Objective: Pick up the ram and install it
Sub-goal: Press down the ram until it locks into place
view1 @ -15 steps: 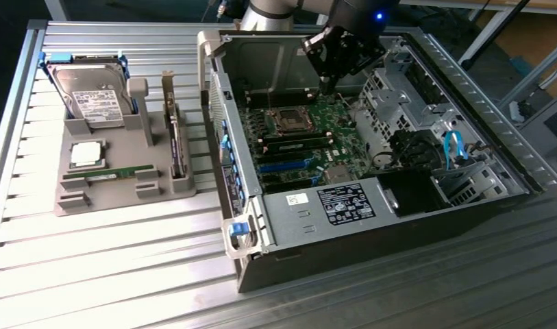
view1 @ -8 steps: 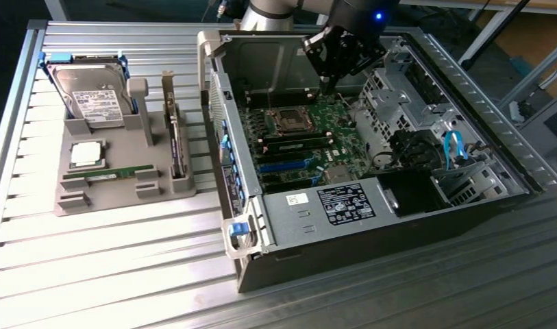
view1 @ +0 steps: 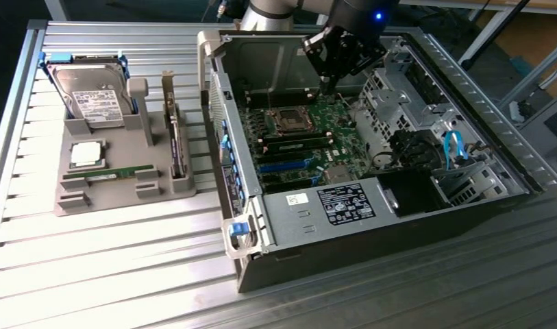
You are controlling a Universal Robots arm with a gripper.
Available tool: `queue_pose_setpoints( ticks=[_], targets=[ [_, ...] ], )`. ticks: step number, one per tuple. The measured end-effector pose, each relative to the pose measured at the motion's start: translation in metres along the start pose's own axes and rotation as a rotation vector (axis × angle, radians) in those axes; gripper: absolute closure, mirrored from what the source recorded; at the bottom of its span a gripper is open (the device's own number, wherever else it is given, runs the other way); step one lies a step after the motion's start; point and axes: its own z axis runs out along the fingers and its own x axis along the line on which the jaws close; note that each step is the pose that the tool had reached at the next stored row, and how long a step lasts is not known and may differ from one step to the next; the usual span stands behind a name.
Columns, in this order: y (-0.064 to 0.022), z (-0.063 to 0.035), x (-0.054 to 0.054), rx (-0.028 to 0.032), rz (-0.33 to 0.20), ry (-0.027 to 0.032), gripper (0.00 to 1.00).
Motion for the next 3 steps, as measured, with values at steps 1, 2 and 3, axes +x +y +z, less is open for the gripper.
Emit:
queue_pose_setpoints(
  ticks=[1,2,3],
  targets=[
    [0.0,0.0,0.0,0.0001,0.0,0.0,0.9],
    [0.0,0.0,0.0,0.0,0.0,0.0,0.9],
    [0.0,0.0,0.0,0.0,0.0,0.0001,0.9]
  ],
)
